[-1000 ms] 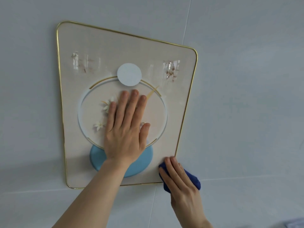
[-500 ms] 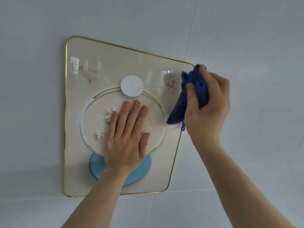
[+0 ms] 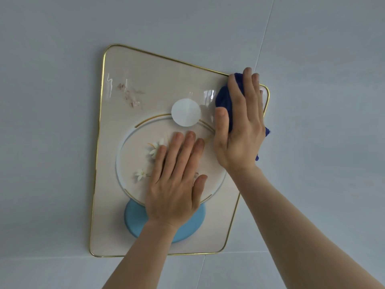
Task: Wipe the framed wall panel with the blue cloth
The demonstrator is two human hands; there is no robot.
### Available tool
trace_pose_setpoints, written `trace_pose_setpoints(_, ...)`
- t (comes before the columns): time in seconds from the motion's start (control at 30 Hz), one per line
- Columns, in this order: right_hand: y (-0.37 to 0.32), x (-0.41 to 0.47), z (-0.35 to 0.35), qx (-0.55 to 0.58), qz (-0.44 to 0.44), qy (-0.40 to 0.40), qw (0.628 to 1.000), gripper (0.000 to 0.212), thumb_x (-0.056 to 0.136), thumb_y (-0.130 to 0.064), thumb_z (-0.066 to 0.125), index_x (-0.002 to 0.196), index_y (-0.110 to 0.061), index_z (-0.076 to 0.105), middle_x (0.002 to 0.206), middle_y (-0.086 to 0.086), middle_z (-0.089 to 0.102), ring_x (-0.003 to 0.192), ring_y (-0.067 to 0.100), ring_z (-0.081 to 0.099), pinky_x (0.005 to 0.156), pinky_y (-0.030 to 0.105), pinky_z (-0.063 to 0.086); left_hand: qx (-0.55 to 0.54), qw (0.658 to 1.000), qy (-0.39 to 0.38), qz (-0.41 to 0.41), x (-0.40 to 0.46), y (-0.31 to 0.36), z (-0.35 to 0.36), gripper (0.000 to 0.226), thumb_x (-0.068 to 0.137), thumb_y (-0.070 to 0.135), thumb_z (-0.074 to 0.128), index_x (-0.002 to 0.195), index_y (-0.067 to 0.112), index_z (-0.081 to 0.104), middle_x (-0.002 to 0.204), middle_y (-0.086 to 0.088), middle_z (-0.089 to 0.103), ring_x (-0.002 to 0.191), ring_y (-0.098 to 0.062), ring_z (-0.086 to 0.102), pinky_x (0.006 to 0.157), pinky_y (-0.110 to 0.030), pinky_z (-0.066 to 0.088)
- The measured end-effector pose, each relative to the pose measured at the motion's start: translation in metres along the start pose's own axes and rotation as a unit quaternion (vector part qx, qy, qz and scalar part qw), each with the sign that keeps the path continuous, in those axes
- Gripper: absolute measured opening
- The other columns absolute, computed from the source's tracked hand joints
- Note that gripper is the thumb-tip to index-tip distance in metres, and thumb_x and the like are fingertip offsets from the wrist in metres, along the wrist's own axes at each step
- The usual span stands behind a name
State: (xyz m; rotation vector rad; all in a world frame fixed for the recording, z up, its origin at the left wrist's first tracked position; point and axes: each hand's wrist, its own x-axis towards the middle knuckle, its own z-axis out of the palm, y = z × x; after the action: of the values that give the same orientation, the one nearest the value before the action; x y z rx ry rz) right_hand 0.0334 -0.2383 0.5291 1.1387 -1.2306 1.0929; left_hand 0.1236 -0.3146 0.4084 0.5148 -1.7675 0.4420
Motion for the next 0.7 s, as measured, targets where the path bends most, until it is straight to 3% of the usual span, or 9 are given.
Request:
trace_pose_setpoints(0.1,0.005,-0.001,0.0,-0.001,-0.034,0.002,0.999,0.059,0.111,-0.035,0.021,0.147,-0.003,0.055,0.161,0.027,0.041,0.155,0.041,0.033,0.128,0.055,0.031,-0.005,1.0,0.004,0.001,0.0,-0.001,-0.001,0.062,0.104,0.04,0.019,0.162,0.017,0.024,0.171,-0.002,0.02,0.16,-0.023,0.014,0.131,-0.044,0.01)
trace_pose_setpoints(0.27,0.019,-0.004,0.003,-0.018,-0.081,0.015,0.996,0.038,0.11,-0.014,0.043,0.14,0.0,0.062,0.154,0.034,0.047,0.15,0.05,0.039,0.124,0.06,0.036,-0.011,1.0,0.008,0.004,0.0,-0.001,-0.001,0.062,0.105,0.04,0.02,0.161,0.016,0.025,0.17,-0.003,0.022,0.16,-0.023,0.015,0.13,-0.045,0.013)
trace_pose_setpoints(0.43,0.022,-0.004,0.001,-0.022,-0.105,0.011,0.994,0.034,0.109,-0.013,0.049,0.135,0.0,0.066,0.149,0.031,0.054,0.146,0.05,0.044,0.122,0.062,0.038,-0.006,1.0,0.011,0.004,0.0,-0.002,0.0,0.062,0.104,0.039,0.023,0.162,0.016,0.024,0.171,-0.004,0.021,0.16,-0.023,0.013,0.131,-0.045,0.01)
trace_pose_setpoints(0.7,0.045,-0.012,-0.017,-0.051,-0.191,-0.071,0.978,0.033,0.105,-0.014,0.064,0.136,-0.005,0.066,0.151,0.025,0.053,0.148,0.045,0.045,0.119,0.061,0.043,-0.009,1.0,0.019,0.009,-0.001,-0.003,0.001,0.061,0.104,0.038,0.028,0.161,0.015,0.025,0.17,-0.005,0.023,0.16,-0.025,0.015,0.131,-0.046,0.012)
